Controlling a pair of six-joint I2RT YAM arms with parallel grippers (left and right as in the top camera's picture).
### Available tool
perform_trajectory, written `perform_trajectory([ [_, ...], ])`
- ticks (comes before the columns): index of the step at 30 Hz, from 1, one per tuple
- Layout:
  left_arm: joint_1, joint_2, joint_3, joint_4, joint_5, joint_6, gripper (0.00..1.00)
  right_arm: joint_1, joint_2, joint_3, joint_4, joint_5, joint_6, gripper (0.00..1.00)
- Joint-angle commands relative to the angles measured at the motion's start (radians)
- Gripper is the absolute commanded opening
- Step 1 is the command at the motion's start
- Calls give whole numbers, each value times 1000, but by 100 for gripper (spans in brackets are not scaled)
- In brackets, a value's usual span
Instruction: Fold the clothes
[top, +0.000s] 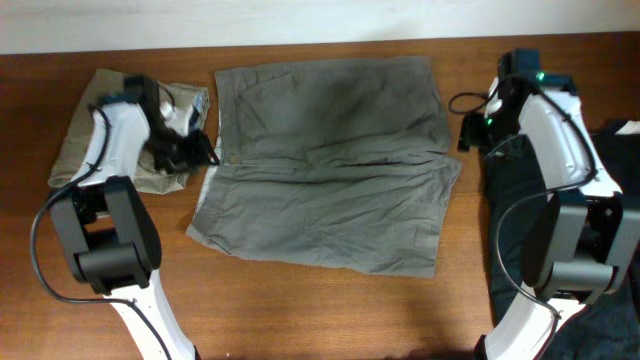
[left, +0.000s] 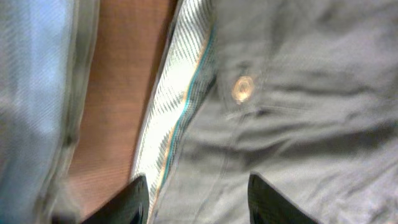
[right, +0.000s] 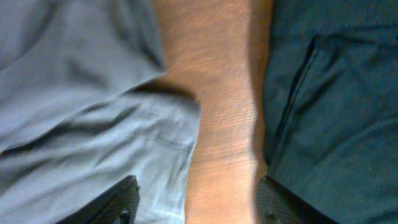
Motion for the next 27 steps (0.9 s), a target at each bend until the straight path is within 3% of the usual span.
perform_trajectory([
  [1, 6, -51, 288, -207, -31, 65, 52, 5, -61, 119, -95, -148, -53, 65],
  [4, 6, -134, 453, -383, -154, 65, 52, 5, -181, 124, -140, -201, -53, 66],
  [6, 6, -250, 468, -459, -233, 53, 59, 6, -274, 124, -193, -201, -53, 67],
  [10, 6, -298, 467, -544, -245, 23, 60, 6, -313, 122, -311, -201, -45, 68],
  [15, 6, -300, 196, -537, -245, -57, 60, 47, -312, -16, -363, -212, -45, 71],
  [22, 22, -299, -395, -181, -245, -155, 60, 78, -312, -475, -134, -311, -18, 76],
  [23, 37, -299, -474, -102, -245, -183, 56, 78, -311, -539, -91, -333, -18, 75],
  [24, 58, -299, -548, -11, -235, -211, 46, 78, -311, -615, -36, -339, 2, 76],
  [27, 76, -299, -653, 168, -184, -214, 44, 78, -311, -684, 13, -339, 9, 76],
])
